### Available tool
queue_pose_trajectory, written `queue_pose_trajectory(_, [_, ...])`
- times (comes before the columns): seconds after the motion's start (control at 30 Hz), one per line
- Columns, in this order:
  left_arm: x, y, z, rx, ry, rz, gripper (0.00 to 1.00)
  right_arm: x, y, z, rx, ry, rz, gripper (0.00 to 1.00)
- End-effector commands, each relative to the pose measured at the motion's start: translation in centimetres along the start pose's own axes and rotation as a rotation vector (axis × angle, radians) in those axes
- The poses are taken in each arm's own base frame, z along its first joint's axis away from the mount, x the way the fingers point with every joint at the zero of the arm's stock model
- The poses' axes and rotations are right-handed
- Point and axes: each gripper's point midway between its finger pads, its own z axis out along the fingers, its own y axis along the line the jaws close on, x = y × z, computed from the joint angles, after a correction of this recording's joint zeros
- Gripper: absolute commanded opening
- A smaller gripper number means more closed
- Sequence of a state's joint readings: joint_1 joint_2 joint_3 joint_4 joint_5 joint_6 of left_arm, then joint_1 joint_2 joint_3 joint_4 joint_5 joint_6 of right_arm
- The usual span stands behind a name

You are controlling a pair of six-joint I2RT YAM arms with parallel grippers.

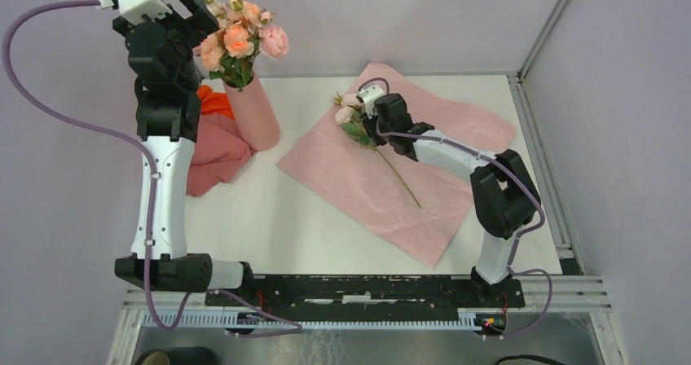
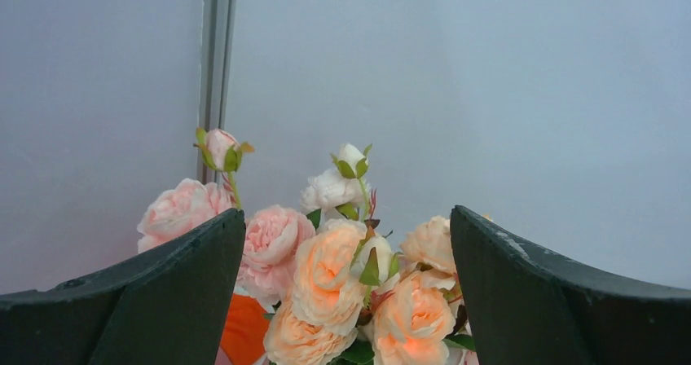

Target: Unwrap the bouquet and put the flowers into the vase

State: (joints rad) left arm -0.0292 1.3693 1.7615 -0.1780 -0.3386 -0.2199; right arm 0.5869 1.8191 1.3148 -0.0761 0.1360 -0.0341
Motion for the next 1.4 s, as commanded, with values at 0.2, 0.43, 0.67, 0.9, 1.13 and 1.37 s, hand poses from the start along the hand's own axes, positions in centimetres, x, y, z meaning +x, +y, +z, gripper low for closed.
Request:
queue_pose_trajectory(0.2, [-3.3,-3.3,-2.6,0.190,-0.035,-0.113,1.00,3.5,-0.8,2.0,0.038,0.166,-0.001,0.48])
queue_pose_trajectory(0.43, [-0.5,-6.7,-4.0,0.389,0.048,-0.215,1.00,7.0,-1.1,3.5,0.023,0.232,0.028,0.47])
queue_pose_trajectory(0.67, [3.2,-6.9,-3.9,0.416,0.119,-0.226,1.00,8.7,-1.2,4.5,-0.012,0.259,0.049,0.43])
queue_pose_trajectory(0.9, [3.7,-6.8,-4.1,0.415,0.122,-0.222,1.00,9.8,-0.8,4.8,-0.030,0.284,0.050,0.43])
queue_pose_trajectory(1.13, [3.1,-6.5,-4.2,0.397,0.108,-0.208,1.00,9.5,-0.7,4.2,-0.038,0.273,0.051,0.45])
queue_pose_trajectory(1.37, [3.4,-6.7,-4.0,0.406,0.116,-0.208,1.00,6.6,-1.2,2.5,-0.016,0.169,0.081,0.48])
